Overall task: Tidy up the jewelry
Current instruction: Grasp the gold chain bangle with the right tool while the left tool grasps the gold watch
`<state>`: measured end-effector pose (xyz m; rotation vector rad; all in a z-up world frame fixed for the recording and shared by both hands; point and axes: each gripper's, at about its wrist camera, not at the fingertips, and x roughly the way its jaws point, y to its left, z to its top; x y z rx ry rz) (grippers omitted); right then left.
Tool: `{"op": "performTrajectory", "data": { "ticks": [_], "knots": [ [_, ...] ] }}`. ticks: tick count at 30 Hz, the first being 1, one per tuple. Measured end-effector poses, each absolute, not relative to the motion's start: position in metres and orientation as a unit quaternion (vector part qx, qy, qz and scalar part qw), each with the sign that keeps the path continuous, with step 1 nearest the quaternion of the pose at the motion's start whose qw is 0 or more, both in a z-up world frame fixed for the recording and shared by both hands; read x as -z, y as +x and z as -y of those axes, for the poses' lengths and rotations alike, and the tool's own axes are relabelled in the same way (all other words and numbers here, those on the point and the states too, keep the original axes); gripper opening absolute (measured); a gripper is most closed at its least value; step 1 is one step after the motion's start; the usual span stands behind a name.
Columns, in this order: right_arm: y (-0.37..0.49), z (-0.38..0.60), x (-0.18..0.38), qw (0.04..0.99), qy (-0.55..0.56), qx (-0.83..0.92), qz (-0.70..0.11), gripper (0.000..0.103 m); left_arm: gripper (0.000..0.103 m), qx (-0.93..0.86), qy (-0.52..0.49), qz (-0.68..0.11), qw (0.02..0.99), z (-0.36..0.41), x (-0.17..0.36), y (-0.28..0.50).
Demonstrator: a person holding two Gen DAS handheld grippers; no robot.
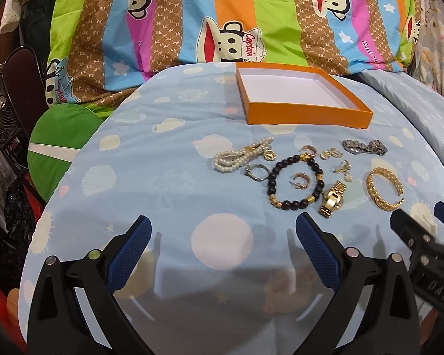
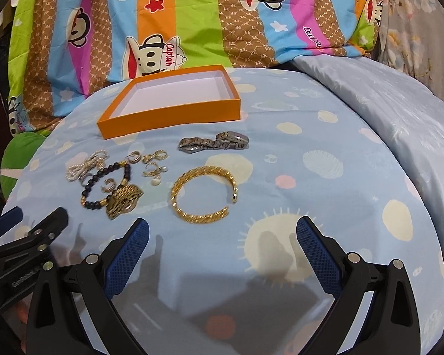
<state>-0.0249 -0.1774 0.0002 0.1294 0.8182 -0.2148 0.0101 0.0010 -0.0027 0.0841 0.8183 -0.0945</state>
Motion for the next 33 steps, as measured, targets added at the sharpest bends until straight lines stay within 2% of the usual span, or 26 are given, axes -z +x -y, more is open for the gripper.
{"op": "performTrajectory", "data": {
  "ticks": [4,9,15,17,25,33],
  "knots": [
    [-0.008,0.182,0.005,0.902,0.079,0.092,-0.415,0.098,0.096,0.056,0.029,-0.405,0.912,-0.013,0.001,0.019],
    [0.008,0.181,0.008,0.898,0.070,0.090,-0.425,0.092,0.096,0.068,0.018,-0.409,0.910,-0.021,0.001,0.027],
    [0.019,0.180,0.012,0.893,0.062,0.081,-0.438,0.068,0.096,0.079,0.016,-0.417,0.905,-0.022,0.001,0.034],
    [0.019,0.179,0.012,0.894,0.057,0.076,-0.437,0.057,0.096,0.082,0.011,-0.424,0.902,-0.022,0.003,0.036],
    [0.008,0.189,0.008,0.897,0.074,0.071,-0.430,0.056,0.096,0.108,0.002,-0.429,0.897,-0.013,0.001,0.037],
    [-0.007,0.208,0.006,0.896,0.090,0.085,-0.427,0.056,0.095,0.174,0.013,-0.430,0.886,0.027,-0.003,0.030]
  ]
}}
